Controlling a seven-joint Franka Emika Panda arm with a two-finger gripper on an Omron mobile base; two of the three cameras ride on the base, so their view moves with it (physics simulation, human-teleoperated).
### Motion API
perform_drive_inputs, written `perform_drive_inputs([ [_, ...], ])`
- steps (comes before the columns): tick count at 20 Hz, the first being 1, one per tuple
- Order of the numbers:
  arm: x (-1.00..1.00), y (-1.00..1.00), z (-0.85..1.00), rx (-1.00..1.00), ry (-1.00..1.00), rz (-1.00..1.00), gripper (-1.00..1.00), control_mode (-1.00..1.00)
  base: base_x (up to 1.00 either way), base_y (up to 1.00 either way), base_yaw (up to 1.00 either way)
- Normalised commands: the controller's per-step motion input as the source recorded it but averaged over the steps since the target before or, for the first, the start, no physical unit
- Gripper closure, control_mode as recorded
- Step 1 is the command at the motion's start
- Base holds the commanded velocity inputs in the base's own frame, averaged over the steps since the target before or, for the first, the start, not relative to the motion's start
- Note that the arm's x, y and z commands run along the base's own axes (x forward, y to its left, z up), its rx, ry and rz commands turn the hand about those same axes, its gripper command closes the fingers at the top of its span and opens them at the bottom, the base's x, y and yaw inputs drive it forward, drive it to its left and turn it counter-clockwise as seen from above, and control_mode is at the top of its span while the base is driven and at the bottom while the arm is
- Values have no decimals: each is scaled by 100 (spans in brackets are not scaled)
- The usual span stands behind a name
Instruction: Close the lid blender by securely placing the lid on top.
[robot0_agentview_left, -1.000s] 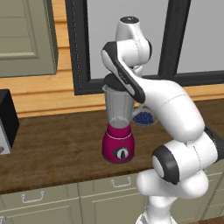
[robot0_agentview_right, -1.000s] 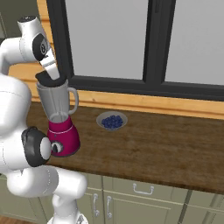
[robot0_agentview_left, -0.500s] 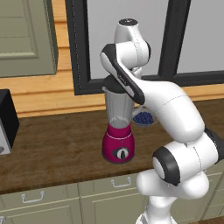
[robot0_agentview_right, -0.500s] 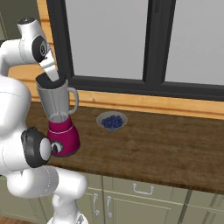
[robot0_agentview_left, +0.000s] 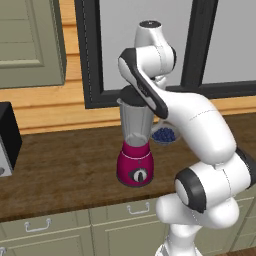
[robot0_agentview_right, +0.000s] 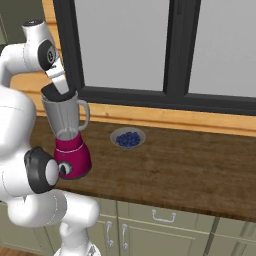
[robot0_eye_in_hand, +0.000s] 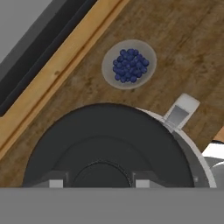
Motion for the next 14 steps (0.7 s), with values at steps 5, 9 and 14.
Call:
perform_drive_inputs([
  [5, -17, -14, 0, 0, 14, -5, 100, -100, 0, 0, 0],
  [9, -25, -9, 0, 0, 18, -5, 100, -100, 0, 0, 0],
  [14, -29, -5, -3, 0, 17, -6, 100, -100, 0, 0, 0],
])
